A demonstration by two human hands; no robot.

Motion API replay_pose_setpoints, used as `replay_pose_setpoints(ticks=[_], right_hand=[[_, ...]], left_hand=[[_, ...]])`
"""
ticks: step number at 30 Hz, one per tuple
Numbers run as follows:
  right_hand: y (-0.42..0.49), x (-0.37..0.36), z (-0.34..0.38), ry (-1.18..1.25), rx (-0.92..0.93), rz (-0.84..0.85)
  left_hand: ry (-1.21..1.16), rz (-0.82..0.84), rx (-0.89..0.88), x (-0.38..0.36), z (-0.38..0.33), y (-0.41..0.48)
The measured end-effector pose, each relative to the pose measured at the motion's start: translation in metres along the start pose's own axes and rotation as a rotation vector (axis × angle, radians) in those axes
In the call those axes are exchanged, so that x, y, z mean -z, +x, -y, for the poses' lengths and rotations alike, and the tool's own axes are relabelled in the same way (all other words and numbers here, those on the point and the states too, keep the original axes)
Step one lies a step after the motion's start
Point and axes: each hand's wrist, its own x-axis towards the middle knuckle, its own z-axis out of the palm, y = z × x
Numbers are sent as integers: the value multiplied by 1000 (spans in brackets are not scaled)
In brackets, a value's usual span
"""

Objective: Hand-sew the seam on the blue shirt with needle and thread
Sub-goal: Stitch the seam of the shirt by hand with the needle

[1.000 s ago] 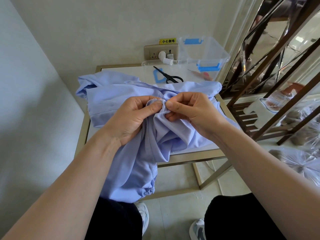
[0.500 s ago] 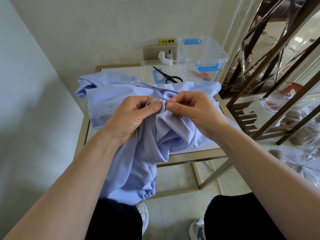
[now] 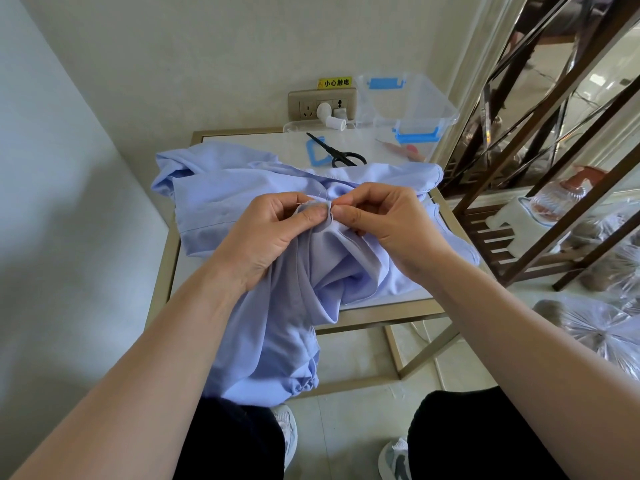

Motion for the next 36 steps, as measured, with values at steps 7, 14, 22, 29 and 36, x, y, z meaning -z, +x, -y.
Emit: replay_pose_setpoints(ticks=[7,14,22,29,36], right_hand=[[2,2,1,-279,197,-119],[3,3,-2,-523,450,-45],[1,-6,-1,-584,732,-10],[-5,-5,10,-32,237,276],[-7,18,22,143,-174,483]], left_hand=[[95,-86,-21,-1,-1,1],[122,-79,-21,-5,-5,0],[264,-108,-53,-7,-4,-1],[243,-210,-64,1,5,6],[178,-252,-66,5,9,7]])
